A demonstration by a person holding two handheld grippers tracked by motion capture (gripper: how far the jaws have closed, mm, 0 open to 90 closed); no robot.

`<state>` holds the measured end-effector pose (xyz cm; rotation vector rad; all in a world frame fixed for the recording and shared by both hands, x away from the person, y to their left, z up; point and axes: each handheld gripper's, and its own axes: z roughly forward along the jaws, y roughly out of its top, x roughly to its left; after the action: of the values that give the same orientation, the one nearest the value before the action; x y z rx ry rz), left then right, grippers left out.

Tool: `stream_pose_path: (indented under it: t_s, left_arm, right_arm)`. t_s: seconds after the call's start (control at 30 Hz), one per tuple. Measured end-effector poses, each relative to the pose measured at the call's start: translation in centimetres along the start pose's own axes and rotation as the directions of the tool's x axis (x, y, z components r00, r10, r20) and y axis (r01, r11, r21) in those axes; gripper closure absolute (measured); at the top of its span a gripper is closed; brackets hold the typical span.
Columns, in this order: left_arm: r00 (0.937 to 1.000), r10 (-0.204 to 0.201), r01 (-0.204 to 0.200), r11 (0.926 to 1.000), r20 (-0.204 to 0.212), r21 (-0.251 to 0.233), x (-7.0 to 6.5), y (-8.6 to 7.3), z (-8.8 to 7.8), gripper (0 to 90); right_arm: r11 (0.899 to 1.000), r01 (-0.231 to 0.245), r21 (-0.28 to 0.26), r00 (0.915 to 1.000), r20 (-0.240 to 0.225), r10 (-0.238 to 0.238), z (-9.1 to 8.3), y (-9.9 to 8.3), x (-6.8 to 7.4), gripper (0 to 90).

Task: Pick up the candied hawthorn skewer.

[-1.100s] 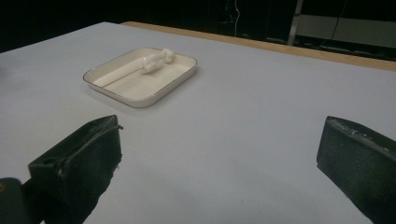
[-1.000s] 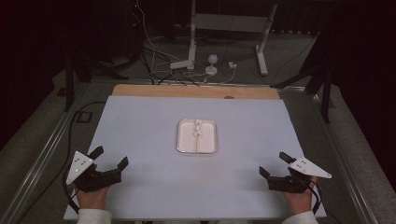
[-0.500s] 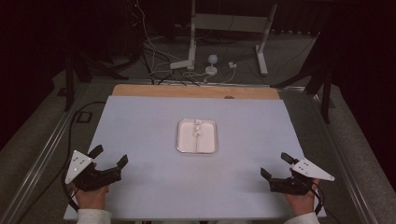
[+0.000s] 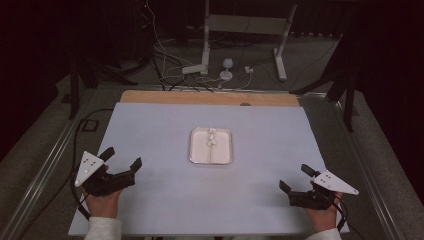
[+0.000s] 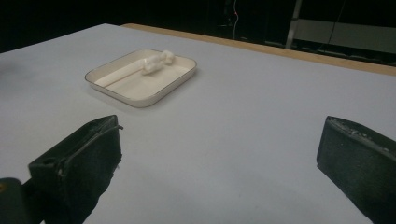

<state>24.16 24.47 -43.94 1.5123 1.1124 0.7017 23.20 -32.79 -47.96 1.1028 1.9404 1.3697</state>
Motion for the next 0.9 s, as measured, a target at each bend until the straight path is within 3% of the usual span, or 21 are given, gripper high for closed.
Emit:
stream_pose_path:
  t_s: [0.13,0.2,0.4,0.9]
  left_arm:
    - [0.9991,-0.001,0.001,1.0,0.043,-0.008,-0.4,0.8,0.9,1.4]
    - [0.9985,0.03,-0.03,0.9995,0.045,-0.006,-1.0,1.5,1.8,1.3]
    - [0.9964,0.061,-0.061,0.9981,0.058,-0.009,-2.0,2.1,3.4,1.5]
    - [0.9907,0.05,-0.055,0.9977,0.127,0.039,-4.6,2.4,8.6,1.9]
  right_arm:
    - [1.0,-0.006,-0.001,0.9999,0.008,0.006,0.0,-0.1,-0.2,0.0]
    - [1.0,-0.008,0.0,0.9999,0.008,0.007,0.1,-0.1,-0.2,0.0]
    - [1.0,0.003,0.007,1.0,0.006,-0.003,0.2,-0.2,-0.1,0.0]
    - [1.0,0.004,0.011,1.0,0.004,-0.004,0.4,-0.2,0.0,0.0]
